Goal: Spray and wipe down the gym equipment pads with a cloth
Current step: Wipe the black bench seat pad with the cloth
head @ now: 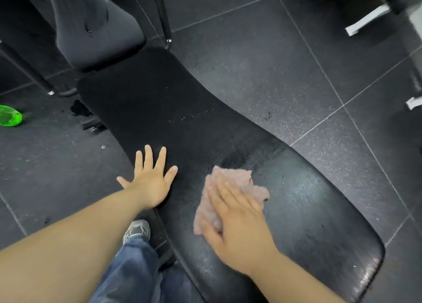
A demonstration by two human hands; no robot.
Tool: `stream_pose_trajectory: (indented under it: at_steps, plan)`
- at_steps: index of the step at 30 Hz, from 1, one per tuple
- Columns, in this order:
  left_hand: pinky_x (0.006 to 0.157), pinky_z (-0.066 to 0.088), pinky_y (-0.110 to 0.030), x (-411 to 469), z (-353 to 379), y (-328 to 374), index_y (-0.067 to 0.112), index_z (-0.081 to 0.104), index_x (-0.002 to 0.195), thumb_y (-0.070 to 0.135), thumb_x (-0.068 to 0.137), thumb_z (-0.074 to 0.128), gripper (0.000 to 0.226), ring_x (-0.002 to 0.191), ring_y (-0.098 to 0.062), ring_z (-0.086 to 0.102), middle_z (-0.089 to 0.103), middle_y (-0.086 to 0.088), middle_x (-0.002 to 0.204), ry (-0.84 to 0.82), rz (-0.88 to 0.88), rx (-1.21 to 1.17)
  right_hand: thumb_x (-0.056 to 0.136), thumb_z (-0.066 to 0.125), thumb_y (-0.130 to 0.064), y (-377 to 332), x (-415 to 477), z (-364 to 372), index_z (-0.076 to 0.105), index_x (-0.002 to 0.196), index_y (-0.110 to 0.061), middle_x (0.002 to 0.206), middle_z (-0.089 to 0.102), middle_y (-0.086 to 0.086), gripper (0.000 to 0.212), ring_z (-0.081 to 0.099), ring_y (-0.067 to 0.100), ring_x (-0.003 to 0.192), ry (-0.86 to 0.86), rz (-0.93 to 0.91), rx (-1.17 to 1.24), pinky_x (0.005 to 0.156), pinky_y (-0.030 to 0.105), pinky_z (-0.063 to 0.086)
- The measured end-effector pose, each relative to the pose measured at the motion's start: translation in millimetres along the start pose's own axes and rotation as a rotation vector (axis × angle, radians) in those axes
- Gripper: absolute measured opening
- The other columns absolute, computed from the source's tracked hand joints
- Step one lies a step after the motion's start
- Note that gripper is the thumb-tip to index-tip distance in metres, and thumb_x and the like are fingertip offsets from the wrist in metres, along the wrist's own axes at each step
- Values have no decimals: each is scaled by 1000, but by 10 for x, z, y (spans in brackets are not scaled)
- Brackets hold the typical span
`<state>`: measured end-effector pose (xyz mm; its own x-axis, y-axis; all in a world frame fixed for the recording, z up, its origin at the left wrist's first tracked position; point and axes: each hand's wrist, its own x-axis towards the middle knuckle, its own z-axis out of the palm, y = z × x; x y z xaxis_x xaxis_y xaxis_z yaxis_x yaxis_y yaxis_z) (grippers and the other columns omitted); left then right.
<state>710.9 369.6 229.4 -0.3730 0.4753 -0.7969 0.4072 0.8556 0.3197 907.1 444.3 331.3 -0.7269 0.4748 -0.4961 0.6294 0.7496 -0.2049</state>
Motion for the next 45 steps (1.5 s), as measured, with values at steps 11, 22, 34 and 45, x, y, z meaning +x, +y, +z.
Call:
stream_pose_trajectory:
  at_steps: [11,22,34,45]
  plan:
    - [113,-1,-68,25,-8,-20,45,-15,151,61,99,17,63,145,-16,-30,-33,10,158,-22,5,-12,73,9,-65,637,663,-283,14,157,-31,165,7,-3,90,4,28,151,-27,222,-155,121,40,1]
    - [118,-2,-57,35,25,-9,42,-9,153,57,101,22,62,147,-16,-26,-26,9,160,42,-8,-36,74,5,-63,1223,711,-553,-1,157,-33,162,-9,-20,89,-8,10,151,-127,-69,-180,122,32,-2]
    - [120,4,-32,491,-516,-381,17,9,158,32,104,42,64,152,-17,-5,-4,-3,165,127,-23,-204,84,23,-54,234,932,-101,12,157,-36,164,2,-15,76,1,14,151,-238,-430,-96,121,34,-7]
    - [118,10,-25,1001,-990,-618,21,7,157,38,97,57,80,151,-12,8,1,6,164,-83,-4,-65,88,27,-43,-401,2006,209,31,150,-13,155,24,19,69,19,36,143,-114,-113,-238,117,50,12]
